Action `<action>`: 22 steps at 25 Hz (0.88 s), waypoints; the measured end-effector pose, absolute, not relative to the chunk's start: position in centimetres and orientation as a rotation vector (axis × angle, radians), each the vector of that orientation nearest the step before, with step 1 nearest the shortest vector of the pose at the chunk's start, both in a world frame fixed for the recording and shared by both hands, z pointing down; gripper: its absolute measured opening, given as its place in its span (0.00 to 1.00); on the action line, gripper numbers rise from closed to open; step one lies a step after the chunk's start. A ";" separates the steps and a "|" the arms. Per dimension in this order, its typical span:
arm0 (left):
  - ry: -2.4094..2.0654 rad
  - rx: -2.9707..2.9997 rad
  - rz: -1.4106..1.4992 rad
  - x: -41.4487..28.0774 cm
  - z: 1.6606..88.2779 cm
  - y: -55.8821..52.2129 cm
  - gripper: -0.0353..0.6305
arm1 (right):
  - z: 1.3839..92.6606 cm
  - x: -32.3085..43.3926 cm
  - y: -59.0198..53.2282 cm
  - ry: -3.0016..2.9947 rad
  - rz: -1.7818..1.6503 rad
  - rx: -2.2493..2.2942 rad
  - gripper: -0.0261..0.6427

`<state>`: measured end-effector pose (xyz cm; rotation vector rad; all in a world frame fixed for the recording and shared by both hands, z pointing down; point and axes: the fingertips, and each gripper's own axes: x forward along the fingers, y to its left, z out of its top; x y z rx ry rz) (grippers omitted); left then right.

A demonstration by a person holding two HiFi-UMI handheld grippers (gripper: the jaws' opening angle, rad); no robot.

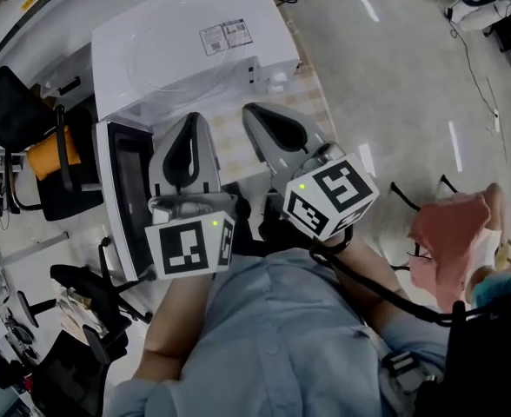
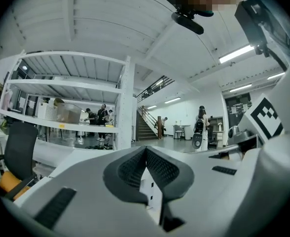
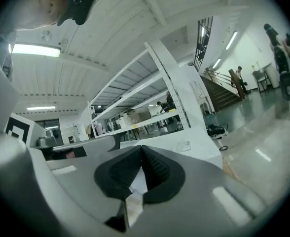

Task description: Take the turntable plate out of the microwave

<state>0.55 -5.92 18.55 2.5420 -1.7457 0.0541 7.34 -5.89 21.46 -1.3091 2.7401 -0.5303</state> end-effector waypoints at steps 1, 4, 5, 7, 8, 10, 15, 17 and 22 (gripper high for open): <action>-1.750 2.547 0.046 0.8 18.2 -5.8 0.06 | 21.0 7.4 -5.9 2.738 -0.496 -1.326 0.04; -1.756 2.561 0.030 1.4 17.5 -5.5 0.06 | 19.9 7.5 -5.9 2.730 -0.422 -1.360 0.04; -1.756 2.566 0.025 1.5 17.3 -5.4 0.06 | 19.6 7.5 -5.8 2.730 -0.402 -1.366 0.04; -1.758 2.576 0.013 1.7 17.0 -5.2 0.06 | 19.4 7.4 -5.7 2.730 -0.379 -1.379 0.04; -1.758 2.579 0.008 1.7 16.9 -5.1 0.06 | 19.4 7.4 -5.6 2.733 -0.371 -1.380 0.04; -1.759 2.581 0.002 1.7 16.7 -5.0 0.06 | 19.1 7.2 -5.6 2.741 -0.354 -1.373 0.04; -1.768 2.577 -0.009 1.7 16.3 -5.1 0.06 | 18.6 7.5 -5.6 2.735 -0.315 -1.400 0.04; -1.772 2.577 -0.014 1.7 16.2 -5.3 0.06 | 18.4 7.5 -5.8 2.731 -0.306 -1.396 0.04; -1.776 2.571 -0.015 1.5 16.3 -5.6 0.06 | 18.5 7.5 -5.9 2.730 -0.307 -1.394 0.04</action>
